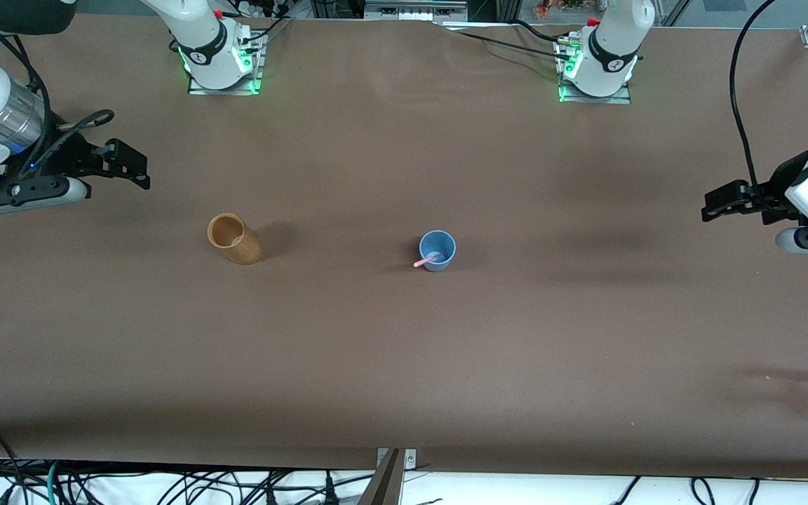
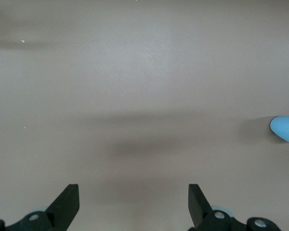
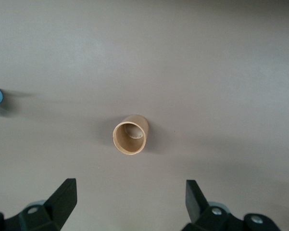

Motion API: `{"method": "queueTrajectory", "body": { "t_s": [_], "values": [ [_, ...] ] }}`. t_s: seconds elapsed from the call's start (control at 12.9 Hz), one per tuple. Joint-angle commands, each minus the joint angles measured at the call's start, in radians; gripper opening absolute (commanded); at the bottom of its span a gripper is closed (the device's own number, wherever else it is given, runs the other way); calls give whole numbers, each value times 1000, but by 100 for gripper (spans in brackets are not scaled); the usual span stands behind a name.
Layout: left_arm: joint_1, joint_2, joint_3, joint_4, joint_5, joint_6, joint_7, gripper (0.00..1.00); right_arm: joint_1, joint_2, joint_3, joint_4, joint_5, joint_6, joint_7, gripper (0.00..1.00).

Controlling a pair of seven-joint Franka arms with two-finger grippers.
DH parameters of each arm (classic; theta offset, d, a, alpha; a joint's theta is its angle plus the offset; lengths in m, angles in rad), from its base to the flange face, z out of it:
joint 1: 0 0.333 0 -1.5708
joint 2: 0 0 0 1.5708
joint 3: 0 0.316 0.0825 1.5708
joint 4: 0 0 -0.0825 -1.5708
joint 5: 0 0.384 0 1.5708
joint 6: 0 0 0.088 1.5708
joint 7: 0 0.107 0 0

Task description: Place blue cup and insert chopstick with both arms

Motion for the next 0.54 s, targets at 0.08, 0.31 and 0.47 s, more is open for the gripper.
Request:
{"method": "queueTrajectory", "body": {
  "t_s": [0.08, 0.31, 0.47],
  "values": [
    [8, -3, 1, -8, -19, 0, 21, 100, -19, -1, 18, 20, -15, -24, -7, 100],
    [7, -3, 0, -8, -22, 0, 18, 100, -17, -1, 18, 21, -18, -23, -13, 100],
    [7, -3, 1, -8, -21, 0, 21, 100, -17, -2, 18, 21, -21, -26, -13, 100]
  ]
}}
